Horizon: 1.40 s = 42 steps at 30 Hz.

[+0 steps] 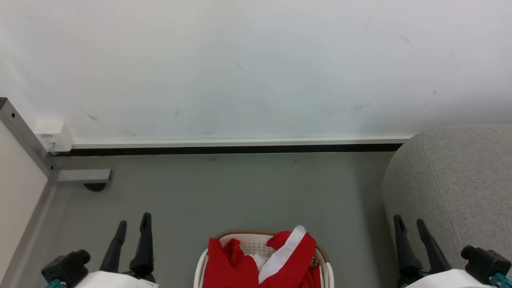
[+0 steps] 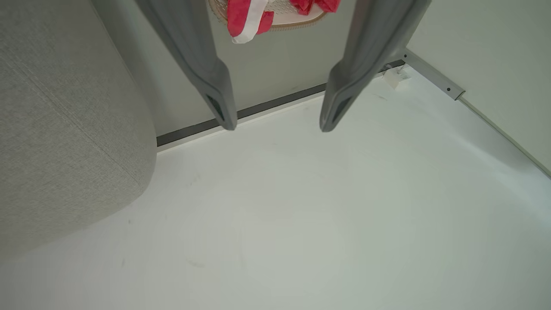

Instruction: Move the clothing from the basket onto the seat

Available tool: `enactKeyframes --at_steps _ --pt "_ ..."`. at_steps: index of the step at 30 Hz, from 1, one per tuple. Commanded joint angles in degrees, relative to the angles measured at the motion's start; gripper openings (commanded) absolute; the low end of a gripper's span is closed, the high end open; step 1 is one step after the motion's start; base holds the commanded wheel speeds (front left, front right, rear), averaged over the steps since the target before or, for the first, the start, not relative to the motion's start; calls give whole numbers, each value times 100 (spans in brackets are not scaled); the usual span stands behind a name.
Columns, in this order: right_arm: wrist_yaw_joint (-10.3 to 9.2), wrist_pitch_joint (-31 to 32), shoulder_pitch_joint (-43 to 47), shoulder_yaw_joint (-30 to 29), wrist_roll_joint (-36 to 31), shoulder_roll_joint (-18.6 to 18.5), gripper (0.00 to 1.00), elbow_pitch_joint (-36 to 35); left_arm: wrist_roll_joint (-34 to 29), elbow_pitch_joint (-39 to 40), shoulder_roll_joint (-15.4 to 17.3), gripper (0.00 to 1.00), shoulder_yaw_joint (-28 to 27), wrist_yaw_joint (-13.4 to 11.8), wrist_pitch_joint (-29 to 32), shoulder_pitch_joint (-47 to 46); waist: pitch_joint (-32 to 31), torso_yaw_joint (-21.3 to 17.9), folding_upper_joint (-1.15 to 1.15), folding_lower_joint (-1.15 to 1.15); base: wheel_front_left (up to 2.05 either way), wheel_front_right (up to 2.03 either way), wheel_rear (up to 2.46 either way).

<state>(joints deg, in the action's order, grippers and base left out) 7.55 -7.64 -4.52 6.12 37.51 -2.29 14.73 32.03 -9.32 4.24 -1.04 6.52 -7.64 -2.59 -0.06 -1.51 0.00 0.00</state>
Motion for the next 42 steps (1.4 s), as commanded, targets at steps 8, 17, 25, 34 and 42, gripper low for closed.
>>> enactKeyframes --at_steps 8,17,25,34,42 --pt "-7 -164 -137 128 -695 -64 100 59 -636 99 75 100 57 -11 -164 6 -9 -12 0 0 0 0 0" --pt "-8 -285 -159 201 -1160 -67 100 193 -1097 116 78 100 58 0 -289 31 -1 -29 0 0 0 0 0" --pt "-8 -378 -180 253 -1448 -70 100 265 -1432 89 75 100 63 24 -372 51 15 -54 0 0 0 0 0" --pt "-9 -487 -189 343 -1780 -72 100 220 -1858 79 66 100 67 45 -485 60 9 -75 0 0 0 0 0" --pt "-10 -580 -162 400 -2015 -74 100 143 -2116 73 30 100 58 67 -593 58 -4 -83 0 0 0 0 0"
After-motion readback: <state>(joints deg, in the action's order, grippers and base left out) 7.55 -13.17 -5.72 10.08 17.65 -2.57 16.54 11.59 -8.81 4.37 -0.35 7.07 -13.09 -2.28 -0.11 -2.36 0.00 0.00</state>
